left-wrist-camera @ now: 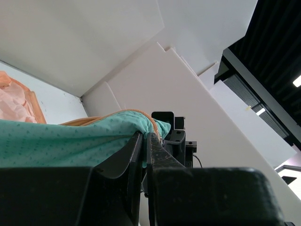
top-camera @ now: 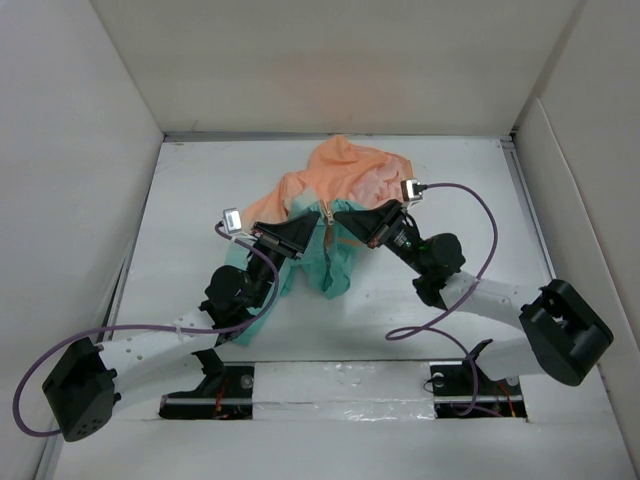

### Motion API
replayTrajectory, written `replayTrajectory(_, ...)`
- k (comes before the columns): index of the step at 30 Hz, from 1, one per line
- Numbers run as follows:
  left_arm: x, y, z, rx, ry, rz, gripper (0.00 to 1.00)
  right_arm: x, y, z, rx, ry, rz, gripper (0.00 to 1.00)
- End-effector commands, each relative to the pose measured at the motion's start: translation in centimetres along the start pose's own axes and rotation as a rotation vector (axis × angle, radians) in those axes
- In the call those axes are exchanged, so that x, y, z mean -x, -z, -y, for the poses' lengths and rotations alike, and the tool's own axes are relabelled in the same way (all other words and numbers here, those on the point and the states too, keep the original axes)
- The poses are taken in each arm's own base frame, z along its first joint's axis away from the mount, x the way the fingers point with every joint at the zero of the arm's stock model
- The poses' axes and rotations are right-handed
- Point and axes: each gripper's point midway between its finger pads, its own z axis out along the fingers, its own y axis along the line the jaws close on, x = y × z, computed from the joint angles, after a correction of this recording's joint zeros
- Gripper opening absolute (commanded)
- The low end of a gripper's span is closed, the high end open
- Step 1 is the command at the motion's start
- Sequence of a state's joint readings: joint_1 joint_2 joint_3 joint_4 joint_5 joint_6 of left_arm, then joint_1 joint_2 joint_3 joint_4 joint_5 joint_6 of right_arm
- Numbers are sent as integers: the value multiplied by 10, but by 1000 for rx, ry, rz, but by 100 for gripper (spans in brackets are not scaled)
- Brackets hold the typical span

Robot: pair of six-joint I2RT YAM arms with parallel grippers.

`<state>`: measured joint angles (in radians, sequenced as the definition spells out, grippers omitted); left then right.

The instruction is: Zip up the jacket

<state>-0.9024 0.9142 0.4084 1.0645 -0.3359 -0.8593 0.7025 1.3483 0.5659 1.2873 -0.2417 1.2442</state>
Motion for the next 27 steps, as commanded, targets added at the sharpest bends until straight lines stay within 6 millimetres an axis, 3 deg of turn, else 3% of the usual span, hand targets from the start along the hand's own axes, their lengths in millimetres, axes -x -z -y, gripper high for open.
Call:
replayTrajectory(1,11,-4,28,-86,35,25,0,35,23,-132,526,148,179,0)
replayTrajectory(11,9,-4,27,-83,9,15,0,34,16,-127,522,145,172,0)
replayTrajectory(27,29,-5,17,3,-19,95,0,33,23,-135,529,193,189,0)
